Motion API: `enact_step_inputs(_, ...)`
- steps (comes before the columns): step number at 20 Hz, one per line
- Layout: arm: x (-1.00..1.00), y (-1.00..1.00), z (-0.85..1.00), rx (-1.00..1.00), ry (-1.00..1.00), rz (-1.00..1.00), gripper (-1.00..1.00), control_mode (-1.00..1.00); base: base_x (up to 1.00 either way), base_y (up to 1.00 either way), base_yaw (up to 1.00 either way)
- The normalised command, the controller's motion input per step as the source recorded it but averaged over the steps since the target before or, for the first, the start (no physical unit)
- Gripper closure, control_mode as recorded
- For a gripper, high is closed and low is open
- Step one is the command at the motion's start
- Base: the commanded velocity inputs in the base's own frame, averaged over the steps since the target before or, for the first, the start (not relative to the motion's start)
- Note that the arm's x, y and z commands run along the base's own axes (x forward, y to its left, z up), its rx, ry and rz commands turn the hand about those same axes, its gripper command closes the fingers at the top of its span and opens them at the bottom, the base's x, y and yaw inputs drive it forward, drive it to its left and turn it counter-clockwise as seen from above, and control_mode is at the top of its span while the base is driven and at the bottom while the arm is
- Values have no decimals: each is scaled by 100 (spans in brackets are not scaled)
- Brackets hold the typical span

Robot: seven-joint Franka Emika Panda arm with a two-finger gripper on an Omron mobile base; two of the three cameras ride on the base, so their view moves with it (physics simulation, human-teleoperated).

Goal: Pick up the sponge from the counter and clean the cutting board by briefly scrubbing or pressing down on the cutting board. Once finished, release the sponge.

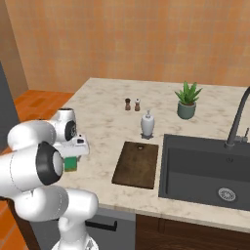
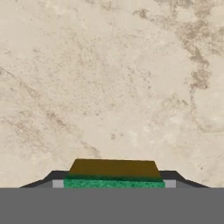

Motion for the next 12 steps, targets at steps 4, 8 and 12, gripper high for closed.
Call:
enact_step_inputs(4, 0, -17, 25, 0, -13, 0, 100, -100, 0, 0, 0)
enact_step_inputs(8, 9, -38, 33, 0, -1, 0, 100, -100, 0, 0, 0)
enact_step_inputs(12, 32, -74, 10, 0, 0, -4, 100, -100, 0, 0, 0)
